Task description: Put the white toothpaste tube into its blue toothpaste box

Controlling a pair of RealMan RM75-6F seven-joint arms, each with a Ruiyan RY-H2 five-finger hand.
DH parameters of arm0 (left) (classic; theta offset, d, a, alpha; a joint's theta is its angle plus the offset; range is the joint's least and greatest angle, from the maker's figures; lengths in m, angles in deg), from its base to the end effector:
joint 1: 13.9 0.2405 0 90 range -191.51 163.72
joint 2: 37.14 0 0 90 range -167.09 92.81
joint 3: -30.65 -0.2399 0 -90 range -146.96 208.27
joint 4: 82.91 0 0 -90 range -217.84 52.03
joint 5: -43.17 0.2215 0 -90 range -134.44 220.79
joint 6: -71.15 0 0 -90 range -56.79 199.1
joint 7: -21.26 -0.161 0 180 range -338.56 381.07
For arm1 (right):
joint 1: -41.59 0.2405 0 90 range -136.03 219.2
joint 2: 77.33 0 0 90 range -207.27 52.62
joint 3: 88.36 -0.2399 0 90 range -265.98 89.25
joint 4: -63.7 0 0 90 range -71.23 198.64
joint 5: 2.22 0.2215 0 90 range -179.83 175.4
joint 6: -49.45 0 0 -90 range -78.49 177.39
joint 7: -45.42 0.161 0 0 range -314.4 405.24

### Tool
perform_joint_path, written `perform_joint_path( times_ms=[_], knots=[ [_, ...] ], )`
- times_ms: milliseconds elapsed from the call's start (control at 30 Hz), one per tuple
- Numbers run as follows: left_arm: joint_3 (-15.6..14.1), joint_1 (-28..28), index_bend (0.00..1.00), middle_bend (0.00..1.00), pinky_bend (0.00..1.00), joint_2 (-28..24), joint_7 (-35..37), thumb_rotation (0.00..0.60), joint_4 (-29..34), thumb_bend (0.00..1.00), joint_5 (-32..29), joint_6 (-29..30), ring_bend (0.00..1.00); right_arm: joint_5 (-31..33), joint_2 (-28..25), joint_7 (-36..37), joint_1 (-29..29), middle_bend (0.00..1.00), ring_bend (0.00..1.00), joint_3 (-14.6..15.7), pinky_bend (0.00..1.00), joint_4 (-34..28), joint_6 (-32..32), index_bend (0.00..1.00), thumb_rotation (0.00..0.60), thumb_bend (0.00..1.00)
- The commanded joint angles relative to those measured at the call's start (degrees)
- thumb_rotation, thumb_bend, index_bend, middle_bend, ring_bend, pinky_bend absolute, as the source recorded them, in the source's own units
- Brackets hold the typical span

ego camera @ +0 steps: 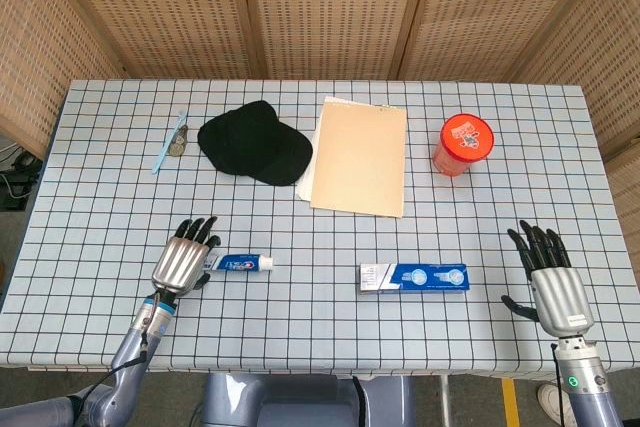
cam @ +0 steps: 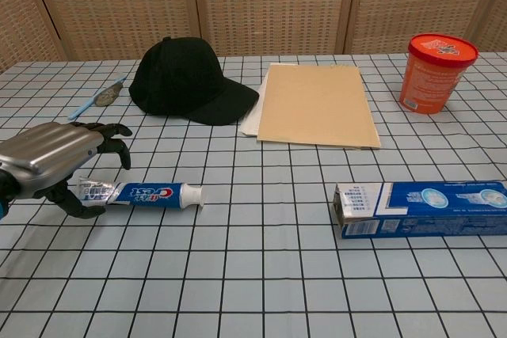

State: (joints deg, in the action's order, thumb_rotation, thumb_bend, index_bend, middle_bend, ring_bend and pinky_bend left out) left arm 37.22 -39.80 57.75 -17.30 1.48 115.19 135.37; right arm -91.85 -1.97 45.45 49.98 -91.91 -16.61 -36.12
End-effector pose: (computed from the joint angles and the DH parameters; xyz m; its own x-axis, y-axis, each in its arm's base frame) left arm -0.1858 0.2789 -0.0533 0.6339 0.1789 0.7525 0.7626 -0.3071 -0.5693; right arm -0.2979 -0.2203 0.0984 0.4085 0.0439 0.9117 -0.9043 -0.1163 0.4108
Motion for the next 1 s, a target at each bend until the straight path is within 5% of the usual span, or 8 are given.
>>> perform_joint_path(
  times_ms=[33, 767, 1000],
  knots=[
    [-0.3, -0.3, 0.35, 0.11, 0.14, 0.8, -0.5, 0.600, -0.4, 0.23, -0.5, 0.0, 0.12, -0.1, -0.1, 0.2, 0.0, 0.00, 0.00, 0.0, 0.00, -0.1, -0.2, 0.02, 0.600, 0.15],
    [-0.2, -2.5, 0.43, 0.17, 0.18, 6.7, -0.2, 0.600, -8.2, 0.30, -2.3, 1.1, 0.17, 0.0, -0.7, 1.8, -0.1, 0.00, 0.00, -0.1, 0.00, -0.3, -0.3, 0.02, 0.600, 0.15],
    [-0.9, -2.4, 0.79, 0.48, 0.38, 10.3, 3.1, 0.600, -14.3, 0.54, 2.2, 5.3, 0.44, -0.2, -0.9, 2.2, -0.2, 0.00, 0.00, -0.1, 0.00, -0.3, -0.7, 0.02, 0.600, 0.15]
  ],
)
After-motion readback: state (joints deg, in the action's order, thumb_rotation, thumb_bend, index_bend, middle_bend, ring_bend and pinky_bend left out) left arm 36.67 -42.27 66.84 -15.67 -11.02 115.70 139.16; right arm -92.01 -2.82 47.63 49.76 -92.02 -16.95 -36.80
